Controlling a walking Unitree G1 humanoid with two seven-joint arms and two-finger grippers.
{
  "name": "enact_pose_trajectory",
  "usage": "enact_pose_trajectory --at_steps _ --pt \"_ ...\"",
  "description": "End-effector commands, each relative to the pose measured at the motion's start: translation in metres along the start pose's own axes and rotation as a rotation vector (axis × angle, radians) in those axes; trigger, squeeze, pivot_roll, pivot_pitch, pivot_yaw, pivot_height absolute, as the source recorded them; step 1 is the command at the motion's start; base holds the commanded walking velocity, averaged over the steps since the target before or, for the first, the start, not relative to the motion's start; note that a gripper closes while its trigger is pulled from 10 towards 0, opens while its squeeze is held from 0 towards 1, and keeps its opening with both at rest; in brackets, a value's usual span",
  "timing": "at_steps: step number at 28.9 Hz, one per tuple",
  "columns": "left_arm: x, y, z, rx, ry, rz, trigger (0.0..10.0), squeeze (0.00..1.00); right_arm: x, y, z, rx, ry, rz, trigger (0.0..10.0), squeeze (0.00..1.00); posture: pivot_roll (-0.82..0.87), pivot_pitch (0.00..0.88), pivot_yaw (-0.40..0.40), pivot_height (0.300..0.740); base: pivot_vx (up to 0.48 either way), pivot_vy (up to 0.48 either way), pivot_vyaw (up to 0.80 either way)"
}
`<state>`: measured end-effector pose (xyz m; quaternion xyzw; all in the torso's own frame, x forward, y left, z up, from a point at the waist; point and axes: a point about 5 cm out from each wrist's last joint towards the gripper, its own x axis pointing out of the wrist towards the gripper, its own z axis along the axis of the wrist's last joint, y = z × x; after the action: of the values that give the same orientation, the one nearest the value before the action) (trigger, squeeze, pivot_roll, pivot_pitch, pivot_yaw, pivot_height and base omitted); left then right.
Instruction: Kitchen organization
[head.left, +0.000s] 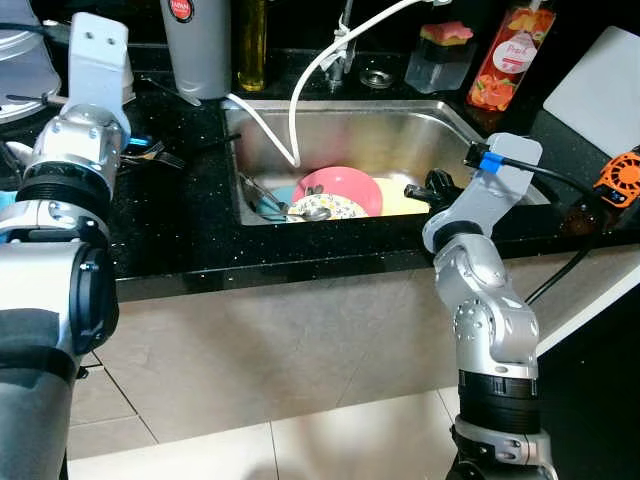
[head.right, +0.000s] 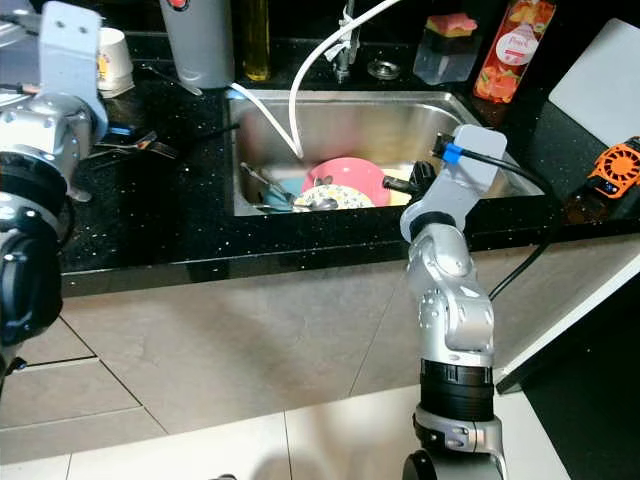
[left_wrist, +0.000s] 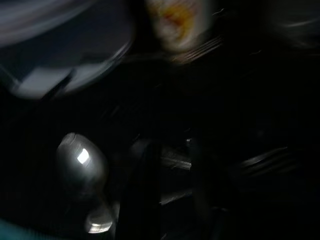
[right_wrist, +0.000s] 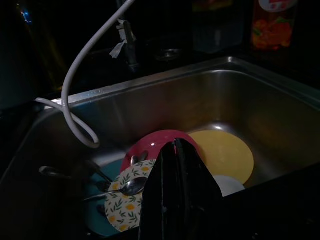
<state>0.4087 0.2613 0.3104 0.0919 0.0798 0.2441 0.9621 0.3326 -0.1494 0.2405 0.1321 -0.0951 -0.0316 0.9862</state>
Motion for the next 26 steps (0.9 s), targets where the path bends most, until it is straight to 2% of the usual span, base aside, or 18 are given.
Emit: enact_pose_trajectory --at_steps 1,7,8,9,15,16,20,23,26 --pt "0.000 0.002 -0.011 -0.040 0.064 0.066 10.0 1.00 -0.001 0.001 0.000 0.005 -0.002 0.003 10.0 0.00 0.30 0.073 -0.051 0.740 0.000 0.000 0.00" --pt "-0.001 0.002 -0.012 -0.052 0.078 0.079 10.0 1.00 -0.002 0.001 0.000 0.005 -0.003 0.003 10.0 0.00 0.30 0.073 -0.051 0.740 0.000 0.000 0.00" --pt "-0.003 0.009 -0.023 -0.112 0.138 0.198 10.0 1.00 -0.003 -0.001 -0.001 0.006 -0.004 -0.005 10.0 0.00 0.30 0.070 -0.043 0.740 0.000 0.000 0.00" --pt "-0.003 0.011 -0.026 -0.128 0.157 0.233 10.0 1.00 -0.003 -0.002 -0.001 0.006 -0.004 -0.007 10.0 0.00 0.30 0.070 -0.043 0.740 0.000 0.000 0.00" --pt "-0.006 0.012 -0.028 -0.146 0.174 0.267 10.0 1.00 -0.003 -0.002 -0.001 0.006 -0.004 -0.008 10.0 0.00 0.30 0.070 -0.043 0.740 0.000 0.000 0.00" --pt "-0.010 0.007 -0.042 -0.172 0.223 0.310 10.0 0.00 -0.002 0.000 -0.002 0.008 -0.002 -0.004 10.0 0.00 0.30 0.075 -0.044 0.740 0.000 0.000 0.00" --pt "-0.014 -0.002 -0.056 -0.199 0.269 0.301 10.0 0.00 -0.001 0.001 -0.002 0.010 -0.002 -0.002 10.0 0.00 0.30 0.076 -0.045 0.740 0.000 0.000 0.00" --pt "-0.013 -0.013 -0.063 -0.247 0.289 0.230 10.0 0.00 -0.002 0.000 -0.002 0.009 -0.001 -0.003 10.0 0.00 0.30 0.077 -0.046 0.740 0.000 0.000 0.00" --pt "-0.012 -0.016 -0.067 -0.288 0.308 0.211 10.0 0.00 -0.002 0.000 -0.001 0.008 -0.002 -0.004 10.0 0.00 0.29 0.076 -0.047 0.740 0.000 0.000 0.00"
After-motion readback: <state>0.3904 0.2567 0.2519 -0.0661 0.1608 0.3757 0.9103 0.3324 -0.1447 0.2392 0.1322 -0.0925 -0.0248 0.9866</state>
